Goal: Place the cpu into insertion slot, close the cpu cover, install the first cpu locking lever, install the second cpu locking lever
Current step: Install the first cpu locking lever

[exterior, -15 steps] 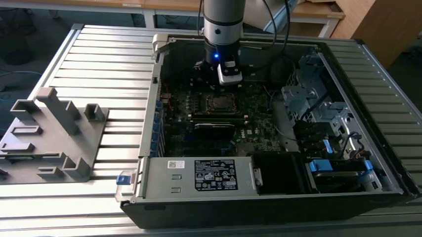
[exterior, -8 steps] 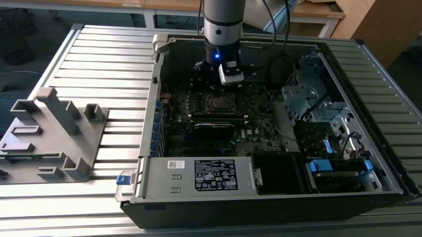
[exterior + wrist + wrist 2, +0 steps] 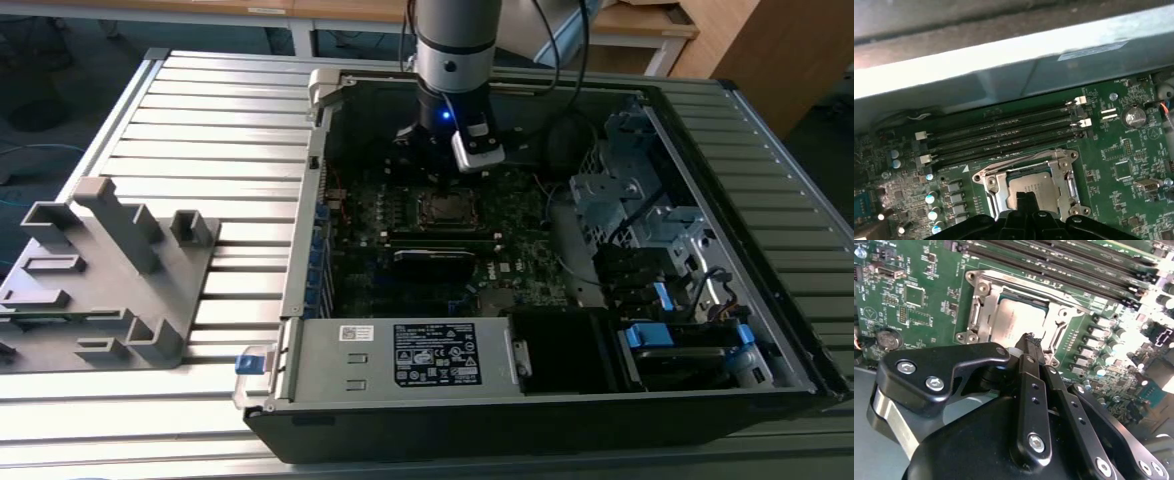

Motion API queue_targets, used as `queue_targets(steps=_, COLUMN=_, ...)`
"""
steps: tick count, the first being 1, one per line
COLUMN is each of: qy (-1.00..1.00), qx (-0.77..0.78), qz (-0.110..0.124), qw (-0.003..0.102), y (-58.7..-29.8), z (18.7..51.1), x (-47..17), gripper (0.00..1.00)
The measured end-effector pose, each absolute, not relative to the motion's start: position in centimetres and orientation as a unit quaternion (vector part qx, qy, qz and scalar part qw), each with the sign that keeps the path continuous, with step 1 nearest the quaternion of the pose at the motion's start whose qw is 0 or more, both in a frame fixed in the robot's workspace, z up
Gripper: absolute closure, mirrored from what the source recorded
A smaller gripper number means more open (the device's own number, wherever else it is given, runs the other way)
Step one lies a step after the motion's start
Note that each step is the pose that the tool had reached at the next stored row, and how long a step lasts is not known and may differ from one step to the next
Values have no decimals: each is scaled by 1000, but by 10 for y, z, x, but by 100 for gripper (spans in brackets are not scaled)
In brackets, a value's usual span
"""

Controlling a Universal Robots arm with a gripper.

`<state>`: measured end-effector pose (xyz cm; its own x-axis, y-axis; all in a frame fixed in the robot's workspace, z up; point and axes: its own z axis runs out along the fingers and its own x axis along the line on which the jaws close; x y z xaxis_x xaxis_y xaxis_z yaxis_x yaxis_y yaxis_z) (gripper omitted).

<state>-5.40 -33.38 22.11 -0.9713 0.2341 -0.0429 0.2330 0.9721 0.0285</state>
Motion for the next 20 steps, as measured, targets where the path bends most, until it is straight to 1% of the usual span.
queue_targets(steps=15, qy=993, qx=116, qz=12, qw=23, y=-334, z=225, x=-46, gripper=89)
queue_targets(steps=20, qy=993, qx=116, qz=12, qw=23, y=-338, z=225, x=-46, gripper=89)
